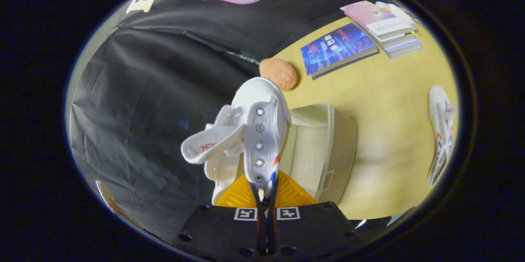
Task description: Open the storage box then place both shoes into the box .Put the left shoe in first, then the right shoe, with the right side of both shoes facing outward in a uniform manner.
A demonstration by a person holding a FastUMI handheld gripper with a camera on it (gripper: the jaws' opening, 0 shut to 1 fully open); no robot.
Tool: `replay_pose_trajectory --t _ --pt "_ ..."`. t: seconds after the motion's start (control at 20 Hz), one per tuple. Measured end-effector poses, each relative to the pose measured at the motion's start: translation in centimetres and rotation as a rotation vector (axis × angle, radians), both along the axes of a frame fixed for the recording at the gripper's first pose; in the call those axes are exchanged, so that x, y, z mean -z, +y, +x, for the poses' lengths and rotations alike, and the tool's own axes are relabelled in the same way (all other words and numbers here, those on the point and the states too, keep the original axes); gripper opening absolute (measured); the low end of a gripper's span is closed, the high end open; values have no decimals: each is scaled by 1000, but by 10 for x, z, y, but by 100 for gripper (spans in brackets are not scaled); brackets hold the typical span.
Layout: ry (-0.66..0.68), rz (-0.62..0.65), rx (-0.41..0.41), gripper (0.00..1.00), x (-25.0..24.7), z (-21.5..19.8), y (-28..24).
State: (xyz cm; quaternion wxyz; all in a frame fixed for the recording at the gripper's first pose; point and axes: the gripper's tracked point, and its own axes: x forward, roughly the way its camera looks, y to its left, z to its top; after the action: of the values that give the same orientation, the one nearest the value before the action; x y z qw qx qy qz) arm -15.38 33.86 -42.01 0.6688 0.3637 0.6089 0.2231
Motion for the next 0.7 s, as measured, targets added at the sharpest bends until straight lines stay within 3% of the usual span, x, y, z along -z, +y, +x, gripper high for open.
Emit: replay_pose_trajectory --t 0.15,0.4,0.55,0.7 --pt "71 -3 -62 3 10 -22 25" --pt "159 -37 -84 3 36 -37 44" --pt "189 -77 -74 3 59 -33 49" --pt "263 -115 -1 3 76 -29 52"
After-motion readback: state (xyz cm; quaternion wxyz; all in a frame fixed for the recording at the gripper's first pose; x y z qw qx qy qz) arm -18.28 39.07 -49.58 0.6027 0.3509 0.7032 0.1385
